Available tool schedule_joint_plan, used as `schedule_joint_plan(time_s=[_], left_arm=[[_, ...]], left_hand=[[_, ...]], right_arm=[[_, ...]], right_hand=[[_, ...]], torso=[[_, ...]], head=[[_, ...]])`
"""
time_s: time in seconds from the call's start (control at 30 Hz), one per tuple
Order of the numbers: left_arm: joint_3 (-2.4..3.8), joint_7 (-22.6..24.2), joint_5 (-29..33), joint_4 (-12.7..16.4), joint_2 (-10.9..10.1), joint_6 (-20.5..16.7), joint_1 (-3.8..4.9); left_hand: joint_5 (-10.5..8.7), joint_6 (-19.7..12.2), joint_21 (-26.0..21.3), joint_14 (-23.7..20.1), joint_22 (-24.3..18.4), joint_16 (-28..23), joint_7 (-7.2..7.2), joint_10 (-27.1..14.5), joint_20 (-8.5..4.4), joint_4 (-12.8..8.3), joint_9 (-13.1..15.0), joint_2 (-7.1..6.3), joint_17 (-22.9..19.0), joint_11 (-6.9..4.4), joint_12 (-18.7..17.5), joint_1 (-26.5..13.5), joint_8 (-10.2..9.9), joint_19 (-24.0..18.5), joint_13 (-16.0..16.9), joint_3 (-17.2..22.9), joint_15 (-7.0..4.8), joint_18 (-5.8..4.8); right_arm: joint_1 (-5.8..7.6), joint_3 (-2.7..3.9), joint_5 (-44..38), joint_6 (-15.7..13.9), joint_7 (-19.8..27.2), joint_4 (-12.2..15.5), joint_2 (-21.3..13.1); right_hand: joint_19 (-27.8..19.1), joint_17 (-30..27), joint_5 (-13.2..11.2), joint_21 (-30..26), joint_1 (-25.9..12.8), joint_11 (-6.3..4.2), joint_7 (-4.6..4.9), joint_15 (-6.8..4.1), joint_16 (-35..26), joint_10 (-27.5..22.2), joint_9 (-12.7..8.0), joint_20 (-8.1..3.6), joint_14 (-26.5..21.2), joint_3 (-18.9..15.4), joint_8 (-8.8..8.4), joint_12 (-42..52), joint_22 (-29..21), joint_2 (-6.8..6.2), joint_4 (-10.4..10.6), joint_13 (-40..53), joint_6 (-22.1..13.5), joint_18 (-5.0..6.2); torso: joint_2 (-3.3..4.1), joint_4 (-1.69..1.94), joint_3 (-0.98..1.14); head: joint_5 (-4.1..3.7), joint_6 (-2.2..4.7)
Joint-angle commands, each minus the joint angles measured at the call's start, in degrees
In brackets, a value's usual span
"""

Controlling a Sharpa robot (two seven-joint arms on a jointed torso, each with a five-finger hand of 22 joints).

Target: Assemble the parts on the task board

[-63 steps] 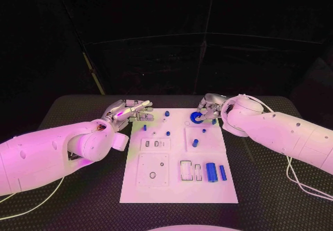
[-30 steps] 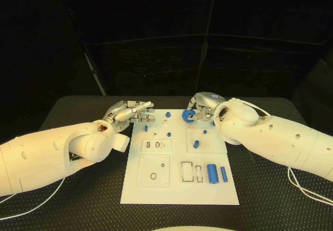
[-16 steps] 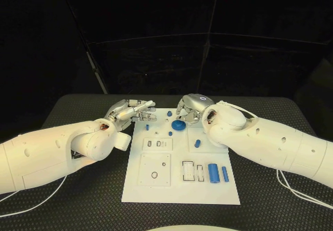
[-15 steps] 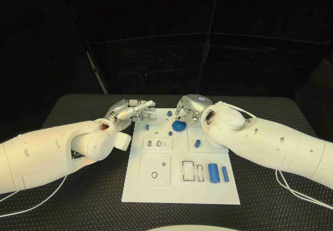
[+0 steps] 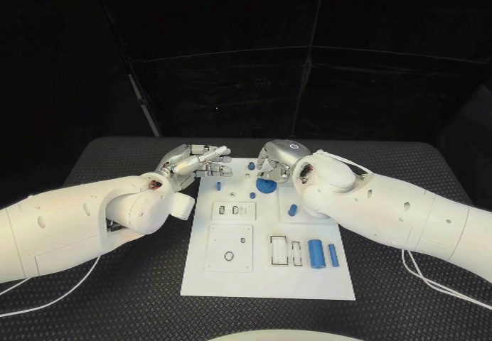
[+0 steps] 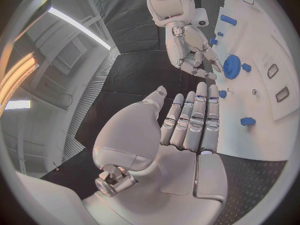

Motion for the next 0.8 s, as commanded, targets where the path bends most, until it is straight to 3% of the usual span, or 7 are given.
schedule_joint_plan(time_s=[0.03,0.27,0.6,0.8], left_arm=[[0.05,0.70,-0.25,-0.02,0.05,0.52,0.12],[0.05,0.68,-0.25,-0.18,0.13,0.54,0.11],[0.05,0.61,-0.25,-0.30,0.21,0.63,0.11],[0.05,0.60,-0.25,-0.29,0.28,0.69,0.11]], left_hand=[[0.10,0.44,-0.10,0.42,-0.09,-0.20,2.19,0.31,-0.01,-0.15,0.04,-0.21,-0.06,0.15,0.31,-0.31,0.28,0.58,-0.02,0.03,-0.04,0.82],[0.10,0.44,-0.10,0.42,-0.09,-0.20,2.19,0.31,-0.01,-0.15,0.04,-0.21,-0.06,0.15,0.31,-0.31,0.28,0.58,-0.02,0.03,-0.04,0.82],[0.10,0.44,-0.10,0.42,-0.09,-0.20,2.19,0.31,-0.01,-0.15,0.04,-0.21,-0.06,0.15,0.31,-0.31,0.28,0.58,-0.02,0.03,-0.04,0.82],[0.09,0.39,-0.15,0.44,-0.16,-0.31,2.27,0.28,-0.01,-0.15,-0.01,-0.30,-0.11,0.21,0.21,-0.42,0.21,0.60,-0.06,0.04,-0.01,0.80]], right_arm=[[0.11,0.00,-0.86,-1.31,0.16,0.60,-0.48],[0.10,-0.01,0.27,-0.19,0.27,1.43,-1.57],[0.12,-0.01,3.54,3.91,0.44,2.06,-3.34],[0.10,-0.02,4.39,5.94,0.46,1.74,-3.19]], right_hand=[[0.01,14.73,-0.11,0.28,-0.56,-0.03,0.15,-0.05,0.38,3.08,-0.11,-0.24,5.88,0.36,-0.39,-0.10,0.07,-0.17,-0.02,10.64,-0.53,-0.89],[0.00,14.73,-0.33,0.26,-1.71,0.28,0.50,0.21,0.38,2.96,-0.43,-0.03,5.88,0.40,-1.20,-0.25,0.04,-0.96,0.20,10.46,-1.15,-0.90],[-0.33,14.66,-0.38,0.07,-7.54,1.67,1.94,1.45,0.36,1.49,-0.87,1.14,5.87,-2.30,-4.51,-1.69,-0.30,-4.08,3.14,8.45,-5.86,-0.83],[-0.43,14.58,-0.43,0.03,-8.07,1.85,2.13,1.62,0.33,1.15,-0.83,1.33,5.85,-2.57,-4.88,-2.01,-0.41,-4.53,3.87,8.03,-6.41,-0.80]], torso=[[-0.05,-0.11,0.07],[-0.06,0.00,0.06],[-0.05,-0.07,-0.03],[0.01,0.01,-0.04]], head=[[-0.08,0.01],[-0.23,0.09],[-0.30,0.14],[-0.38,0.14]])
